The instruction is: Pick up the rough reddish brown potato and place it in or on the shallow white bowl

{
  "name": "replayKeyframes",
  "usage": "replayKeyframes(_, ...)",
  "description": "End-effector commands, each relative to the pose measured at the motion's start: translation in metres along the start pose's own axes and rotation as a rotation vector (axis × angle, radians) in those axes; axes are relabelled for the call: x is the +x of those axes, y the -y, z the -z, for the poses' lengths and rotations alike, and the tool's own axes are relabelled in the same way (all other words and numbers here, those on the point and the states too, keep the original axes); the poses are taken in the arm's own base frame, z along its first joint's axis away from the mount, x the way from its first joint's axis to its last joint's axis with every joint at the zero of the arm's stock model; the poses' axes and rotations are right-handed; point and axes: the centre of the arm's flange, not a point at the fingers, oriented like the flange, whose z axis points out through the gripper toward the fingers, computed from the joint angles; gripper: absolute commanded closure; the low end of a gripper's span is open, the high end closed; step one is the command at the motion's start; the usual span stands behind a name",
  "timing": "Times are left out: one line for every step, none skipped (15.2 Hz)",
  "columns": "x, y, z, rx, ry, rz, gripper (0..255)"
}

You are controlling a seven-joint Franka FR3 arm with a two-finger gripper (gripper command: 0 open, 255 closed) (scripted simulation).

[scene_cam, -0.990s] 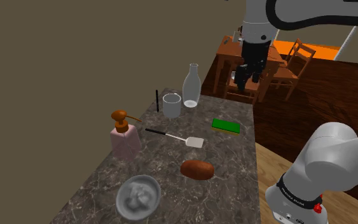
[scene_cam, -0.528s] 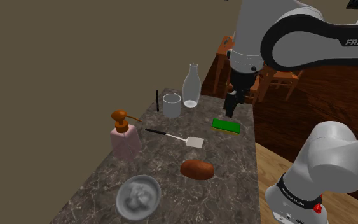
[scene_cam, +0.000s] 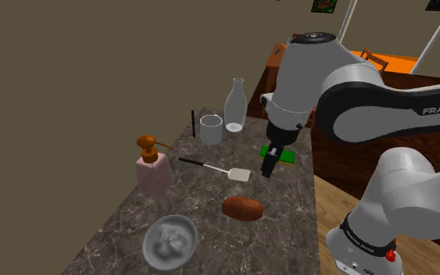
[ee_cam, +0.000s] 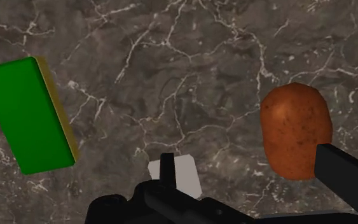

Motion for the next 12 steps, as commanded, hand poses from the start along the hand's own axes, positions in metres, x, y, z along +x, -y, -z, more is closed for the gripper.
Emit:
replayKeyframes(-0.005,0.021,-0.018,0.008,-0.023,0.047,0)
replayKeyframes(-0.006,0.031,-0.026,0.011,-0.034,0.071,0)
replayKeyframes(-0.008,0.040,-0.034,0.015,-0.044,0.094,0)
replayKeyframes(-0.010,0.050,-0.042,0.019,-0.054,0.117,0)
replayKeyframes(-0.012,0.060,-0.050,0.022,-0.065,0.140,0)
replayKeyframes(-0.014,0.070,-0.058,0.026,-0.075,0.164,0)
replayKeyframes(-0.016,0.080,-0.066,0.029,-0.085,0.187,0)
replayKeyframes(-0.017,0.085,-0.070,0.031,-0.091,0.199,0)
replayKeyframes(-0.017,0.085,-0.076,0.031,-0.091,0.199,0)
replayKeyframes(-0.016,0.085,-0.081,0.031,-0.091,0.199,0)
replayKeyframes(-0.016,0.085,-0.086,0.031,-0.091,0.199,0)
replayKeyframes(-0.015,0.086,-0.091,0.031,-0.091,0.199,0)
